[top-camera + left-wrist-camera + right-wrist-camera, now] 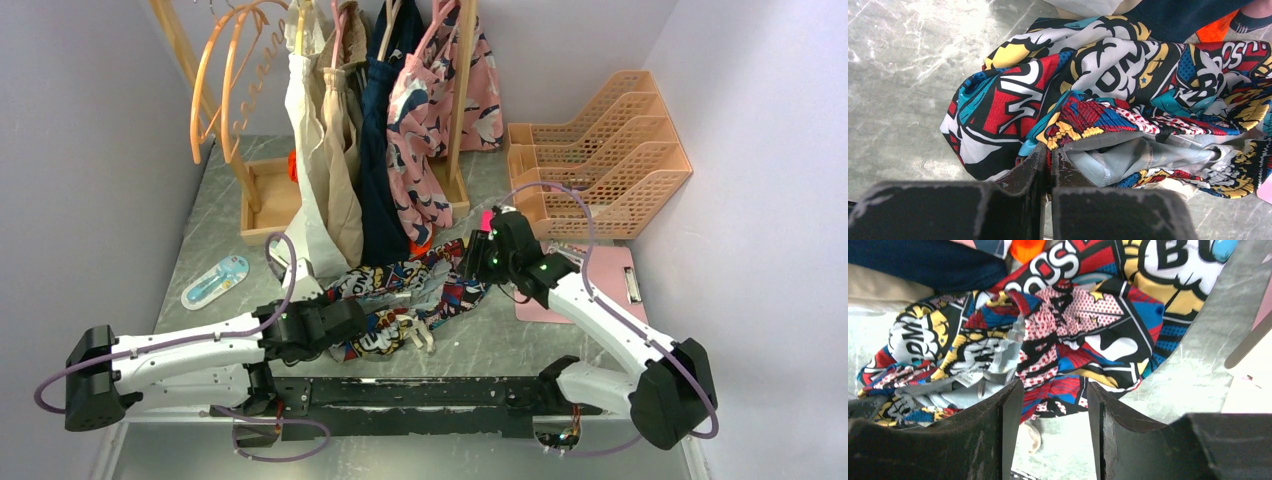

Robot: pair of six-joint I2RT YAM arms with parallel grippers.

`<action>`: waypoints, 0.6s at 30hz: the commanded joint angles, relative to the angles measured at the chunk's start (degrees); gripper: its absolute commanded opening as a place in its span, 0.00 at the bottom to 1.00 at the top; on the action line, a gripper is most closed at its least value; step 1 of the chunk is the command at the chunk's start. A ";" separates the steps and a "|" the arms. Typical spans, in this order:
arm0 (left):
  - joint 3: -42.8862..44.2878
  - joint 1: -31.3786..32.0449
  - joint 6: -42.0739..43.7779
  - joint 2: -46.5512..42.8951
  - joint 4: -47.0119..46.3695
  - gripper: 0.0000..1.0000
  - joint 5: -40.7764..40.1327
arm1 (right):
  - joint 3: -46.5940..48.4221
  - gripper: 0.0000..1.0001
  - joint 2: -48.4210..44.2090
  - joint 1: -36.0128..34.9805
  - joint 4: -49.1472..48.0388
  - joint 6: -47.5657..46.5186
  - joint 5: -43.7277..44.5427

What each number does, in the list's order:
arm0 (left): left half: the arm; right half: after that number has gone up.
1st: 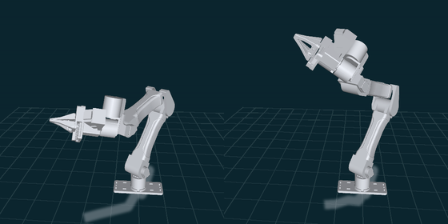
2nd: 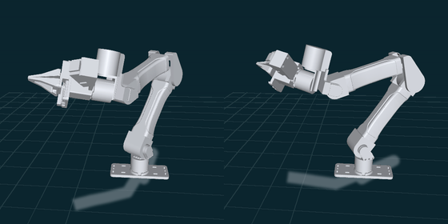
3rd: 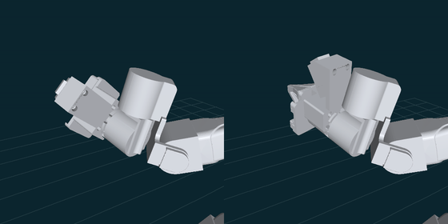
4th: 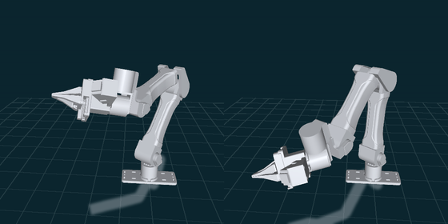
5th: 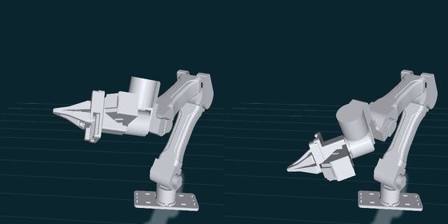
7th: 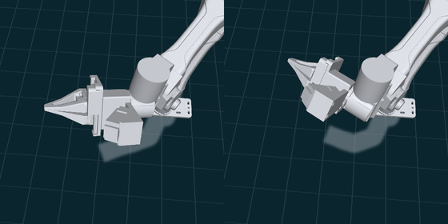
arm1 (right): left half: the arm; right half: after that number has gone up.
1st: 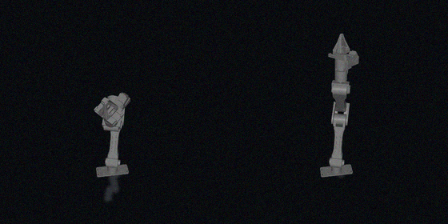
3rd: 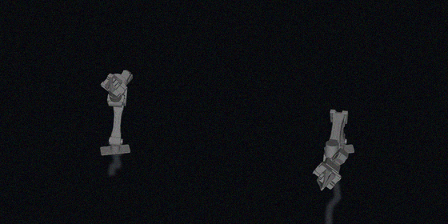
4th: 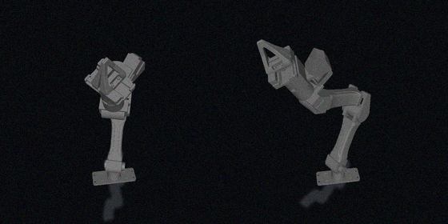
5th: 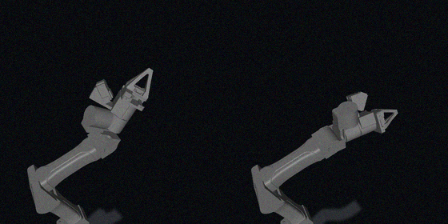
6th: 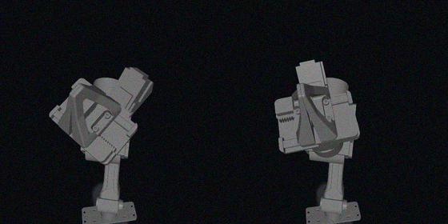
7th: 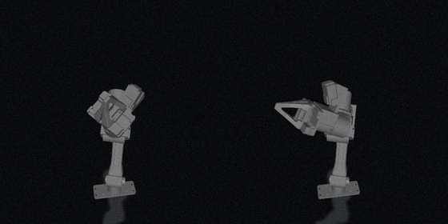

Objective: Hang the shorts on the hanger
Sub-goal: Adjust the shorts at the center of the board.

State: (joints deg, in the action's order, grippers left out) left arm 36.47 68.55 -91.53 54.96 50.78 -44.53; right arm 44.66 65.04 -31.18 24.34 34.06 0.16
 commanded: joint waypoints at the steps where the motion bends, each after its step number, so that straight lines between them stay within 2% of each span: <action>1: 0.97 -0.26 0.36 1.23 -0.95 0.07 -2.22 | -2.74 0.54 -1.57 -0.20 -2.81 0.15 -4.39; 6: 1.41 -0.26 1.39 2.55 -1.06 0.07 -2.14 | 0.24 0.60 1.92 -3.68 -4.18 0.21 -0.86; 12: 1.11 -0.26 3.00 2.76 -2.56 0.07 -1.45 | 6.11 0.60 9.64 -5.08 -4.29 0.61 3.67; 14: 1.30 -0.26 3.39 2.83 -2.64 0.07 -1.41 | 7.42 0.58 11.91 -5.28 -3.21 0.57 5.72; 18: 2.02 -0.26 4.41 3.23 -2.19 0.07 -1.52 | 8.35 0.43 14.75 -5.36 -1.28 -0.18 7.84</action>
State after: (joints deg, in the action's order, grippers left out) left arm 36.62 68.55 -88.53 57.84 49.58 -44.75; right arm 51.68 77.78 -36.14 21.30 34.37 3.86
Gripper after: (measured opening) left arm 0.079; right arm 0.499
